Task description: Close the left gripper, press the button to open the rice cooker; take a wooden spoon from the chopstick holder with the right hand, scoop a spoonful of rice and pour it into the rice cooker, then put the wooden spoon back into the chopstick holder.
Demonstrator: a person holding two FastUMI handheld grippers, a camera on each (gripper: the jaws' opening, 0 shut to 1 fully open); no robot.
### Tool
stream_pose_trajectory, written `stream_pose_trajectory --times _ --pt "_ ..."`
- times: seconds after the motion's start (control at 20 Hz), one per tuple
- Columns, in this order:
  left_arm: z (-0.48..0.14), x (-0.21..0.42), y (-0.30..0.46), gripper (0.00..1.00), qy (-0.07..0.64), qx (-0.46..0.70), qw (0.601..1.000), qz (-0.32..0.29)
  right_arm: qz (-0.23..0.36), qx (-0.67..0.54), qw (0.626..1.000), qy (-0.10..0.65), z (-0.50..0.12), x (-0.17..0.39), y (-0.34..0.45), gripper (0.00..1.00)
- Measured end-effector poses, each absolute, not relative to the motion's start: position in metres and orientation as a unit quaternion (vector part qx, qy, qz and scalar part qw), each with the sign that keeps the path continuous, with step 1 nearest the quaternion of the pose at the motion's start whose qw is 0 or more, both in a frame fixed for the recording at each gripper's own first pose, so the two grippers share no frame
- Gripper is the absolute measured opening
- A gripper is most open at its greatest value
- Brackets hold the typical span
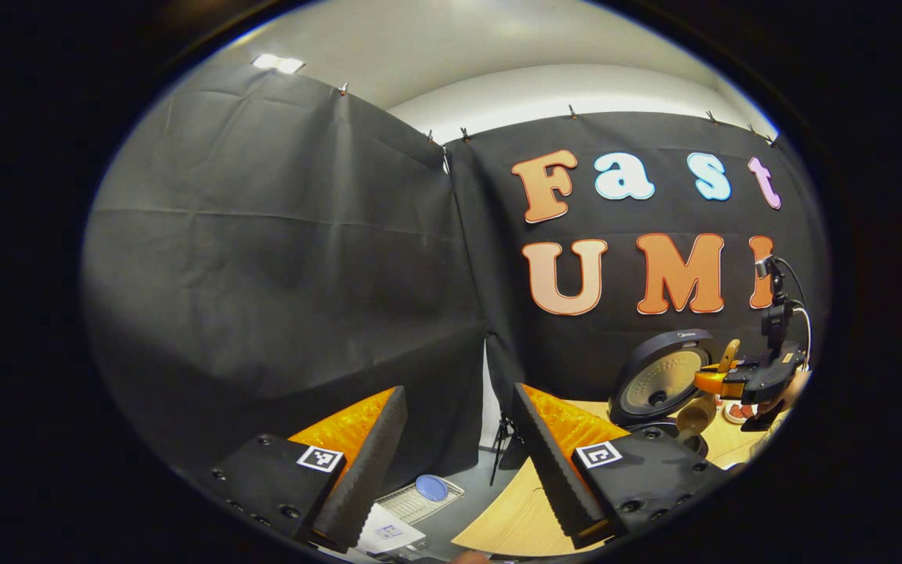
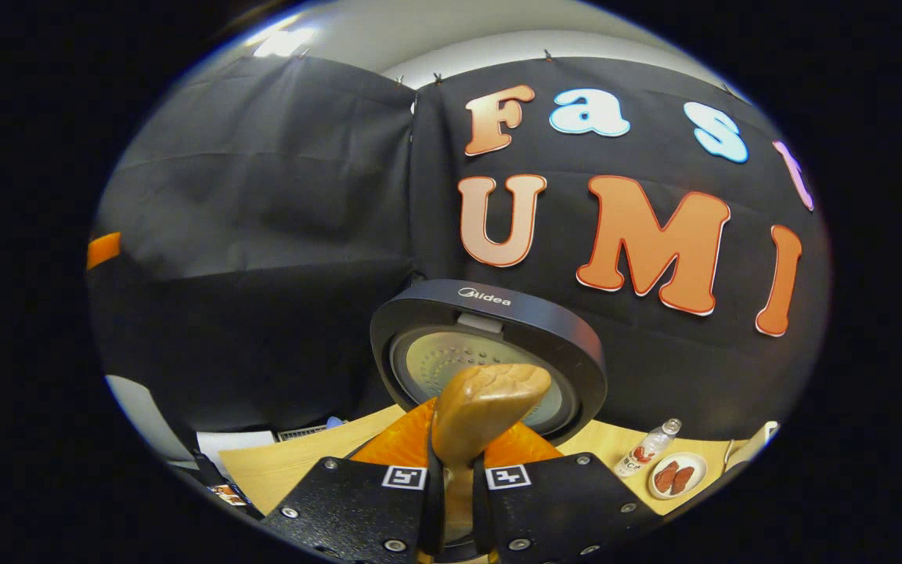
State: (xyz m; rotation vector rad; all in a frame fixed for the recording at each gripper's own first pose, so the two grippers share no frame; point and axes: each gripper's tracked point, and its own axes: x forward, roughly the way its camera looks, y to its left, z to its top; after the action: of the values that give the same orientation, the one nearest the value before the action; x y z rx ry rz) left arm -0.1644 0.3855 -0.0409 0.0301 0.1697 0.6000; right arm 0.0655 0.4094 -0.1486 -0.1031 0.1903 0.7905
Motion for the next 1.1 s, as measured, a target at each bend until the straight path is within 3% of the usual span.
stream_pose_trajectory --times 0.05,0.25,0.6,0.7,0.85,0.9,0.95,1.05,1.1 --pt "-0.041 -0.166 0.385 1.0 0.085 0.014 0.951 0.297 0.388 -0.055 0.916 0.086 -0.147 0.064 0.409 0.13" --pt "-0.042 -0.169 0.378 1.0 0.089 0.013 0.95 0.3 0.395 -0.026 0.916 0.068 -0.136 0.064 0.401 0.13" --pt "-0.036 -0.165 0.35 1.0 0.091 0.01 0.953 0.288 0.366 0.192 0.899 0.142 -0.123 0.071 0.321 0.13" --pt "-0.034 -0.162 0.339 0.93 0.091 0.01 0.954 0.284 0.344 0.22 0.9 0.156 -0.129 0.075 0.282 0.13" --pt "-0.03 -0.154 0.323 0.93 0.09 0.009 0.956 0.279 0.294 0.219 0.915 0.168 -0.153 0.082 0.214 0.13" --pt "-0.027 -0.151 0.317 1.0 0.089 0.009 0.957 0.277 0.28 0.218 0.919 0.175 -0.164 0.083 0.192 0.13" --pt "-0.024 -0.148 0.311 1.0 0.088 0.01 0.957 0.277 0.263 0.217 0.922 0.184 -0.176 0.083 0.169 0.18" --pt "-0.018 -0.143 0.295 1.0 0.085 0.014 0.958 0.275 0.231 0.216 0.928 0.198 -0.199 0.083 0.125 0.13" --pt "-0.016 -0.139 0.288 0.95 0.084 0.016 0.958 0.274 0.217 0.216 0.93 0.205 -0.21 0.084 0.105 0.13"
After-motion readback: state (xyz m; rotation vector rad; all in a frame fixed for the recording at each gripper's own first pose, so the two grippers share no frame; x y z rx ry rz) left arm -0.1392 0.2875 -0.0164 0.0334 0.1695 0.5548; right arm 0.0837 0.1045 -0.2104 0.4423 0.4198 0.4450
